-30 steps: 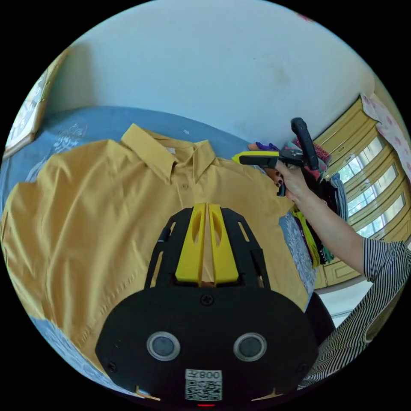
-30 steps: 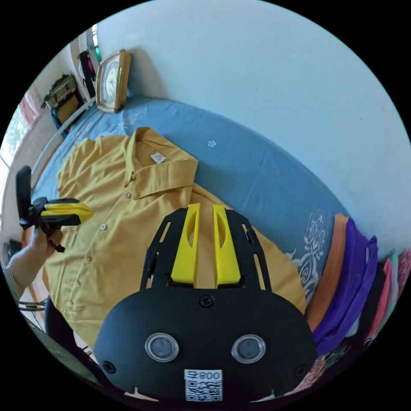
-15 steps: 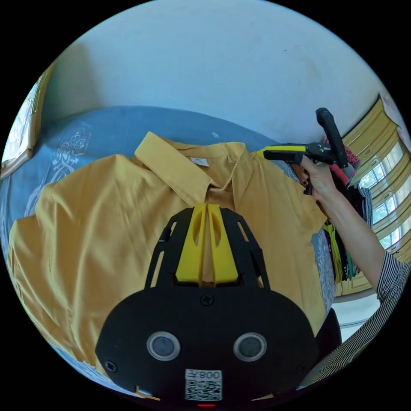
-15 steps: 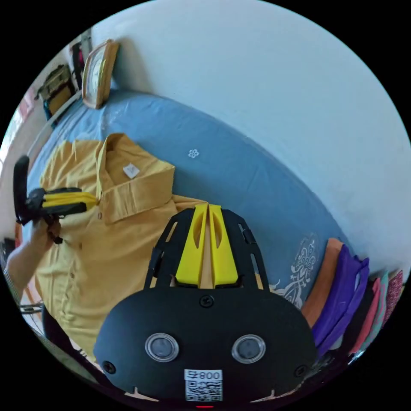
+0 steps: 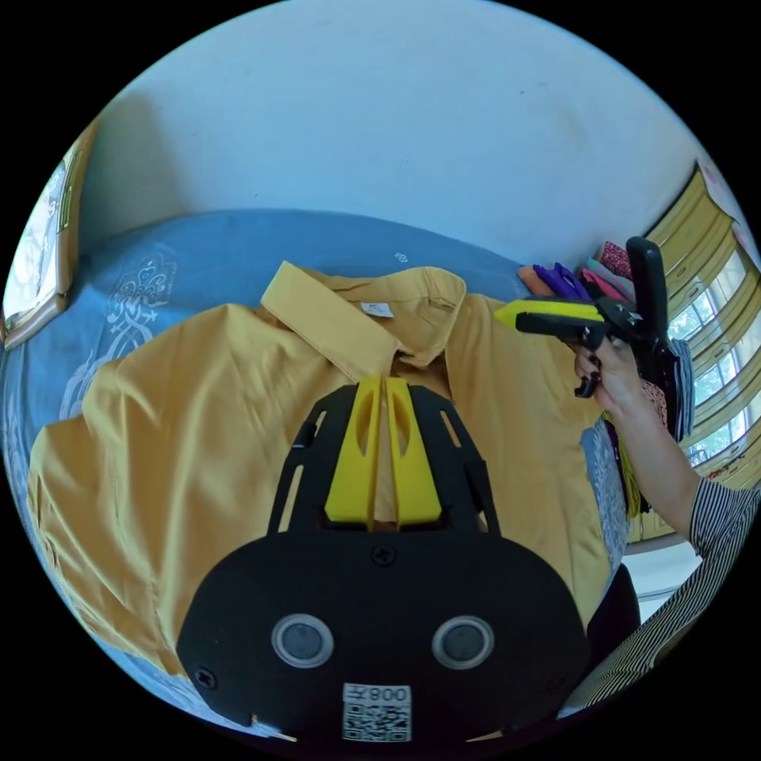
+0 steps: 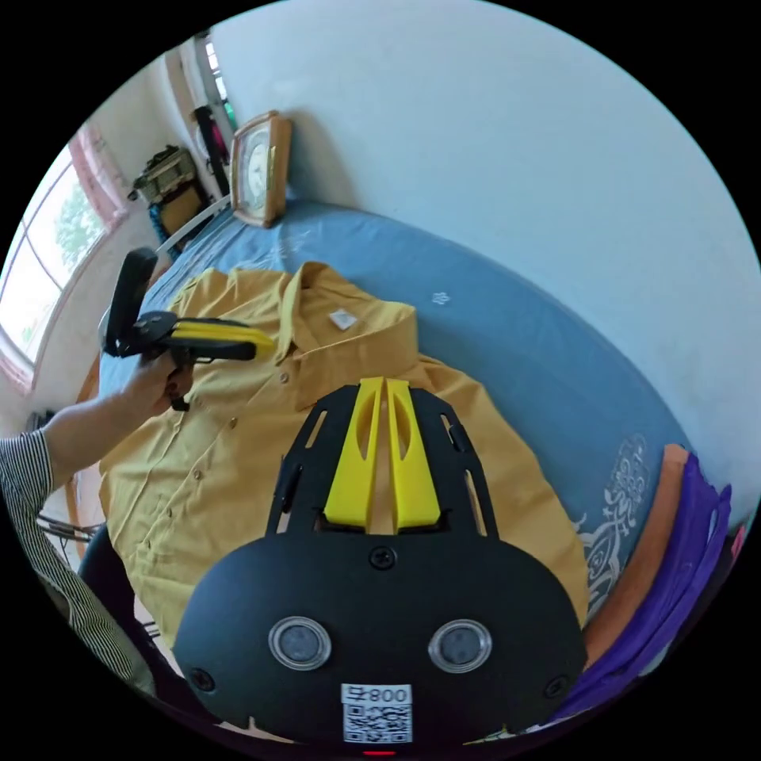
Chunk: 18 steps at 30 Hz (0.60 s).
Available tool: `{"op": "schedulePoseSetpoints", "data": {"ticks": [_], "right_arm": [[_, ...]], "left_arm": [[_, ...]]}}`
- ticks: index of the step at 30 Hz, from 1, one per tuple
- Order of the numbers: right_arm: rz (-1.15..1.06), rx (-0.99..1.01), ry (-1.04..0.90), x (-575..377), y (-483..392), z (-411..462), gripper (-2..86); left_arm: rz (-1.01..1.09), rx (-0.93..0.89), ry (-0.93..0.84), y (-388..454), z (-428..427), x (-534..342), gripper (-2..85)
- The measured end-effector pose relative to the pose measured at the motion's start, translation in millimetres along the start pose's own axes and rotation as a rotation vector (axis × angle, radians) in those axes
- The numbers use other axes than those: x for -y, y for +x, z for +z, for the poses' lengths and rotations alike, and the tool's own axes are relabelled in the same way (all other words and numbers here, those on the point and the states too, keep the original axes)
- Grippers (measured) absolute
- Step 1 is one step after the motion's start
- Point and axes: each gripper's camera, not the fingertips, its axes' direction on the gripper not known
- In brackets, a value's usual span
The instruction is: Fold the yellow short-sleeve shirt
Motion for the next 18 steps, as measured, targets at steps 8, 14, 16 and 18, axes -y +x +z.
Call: {"op": "schedulePoseSetpoints", "data": {"ticks": [8,14,16,18], "right_arm": [[0.053,0.008,-0.081,63,9,54,0.1],[0.077,0.018,-0.058,74,12,59,0.2],[0.088,0.037,-0.028,69,15,50,0.2],[0.094,0.054,0.047,59,14,31,0.2]], "left_arm": [[-0.018,0.033,-0.034,-14,3,37,0.5],[0.0,0.05,-0.039,-20,-3,43,0.4],[0.02,0.064,0.005,-19,-16,35,0.4],[0.027,0.063,0.049,-21,-28,28,0.3]]}}
